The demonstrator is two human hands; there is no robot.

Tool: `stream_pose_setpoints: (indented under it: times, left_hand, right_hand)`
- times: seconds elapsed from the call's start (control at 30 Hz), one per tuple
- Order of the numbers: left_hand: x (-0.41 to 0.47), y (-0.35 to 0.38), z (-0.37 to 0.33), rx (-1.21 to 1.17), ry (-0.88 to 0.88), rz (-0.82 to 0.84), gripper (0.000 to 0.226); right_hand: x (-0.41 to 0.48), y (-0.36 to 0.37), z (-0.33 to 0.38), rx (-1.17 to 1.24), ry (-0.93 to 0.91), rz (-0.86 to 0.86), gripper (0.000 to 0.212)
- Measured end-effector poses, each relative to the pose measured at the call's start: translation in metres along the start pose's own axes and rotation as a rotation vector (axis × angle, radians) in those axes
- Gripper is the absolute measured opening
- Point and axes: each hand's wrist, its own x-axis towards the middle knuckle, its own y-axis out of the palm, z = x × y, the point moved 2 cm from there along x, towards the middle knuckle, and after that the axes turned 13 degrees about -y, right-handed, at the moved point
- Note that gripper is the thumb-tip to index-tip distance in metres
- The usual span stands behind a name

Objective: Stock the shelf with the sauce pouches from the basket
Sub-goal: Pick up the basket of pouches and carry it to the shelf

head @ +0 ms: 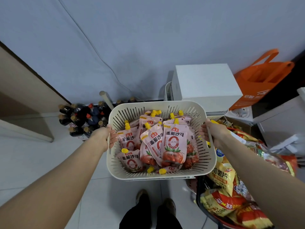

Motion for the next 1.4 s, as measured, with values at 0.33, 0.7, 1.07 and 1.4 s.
stream_pose_setpoints:
  times: [0.33,0.7,1.07,1.4]
  left_hand:
    - [-0.073,-0.052,0.033,-0.122,-0.037,-0.039,0.038]
    - [-0.165,-0.147,0.176,-0.566,-0.132,-0.134,0.039]
    - [-0.198,-0.272,0.374,-1.020,-0.213,-0.228,0.040]
    - [-0.231,-0.385,0.554,-1.452,-0.329,-0.347,0.032]
  right_hand:
    - [-0.068,-0.002,0.018,0.042,0.024,0.101,0.039]
    - [-0.151,0.031,0.060,-0.158,-0.144,0.386,0.035]
    - [-0.305,0.158,0.020,-0.436,-0.213,0.753,0.037]
    - [-0.487,0.299,-0.082,-0.685,-0.237,1.111,0.042]
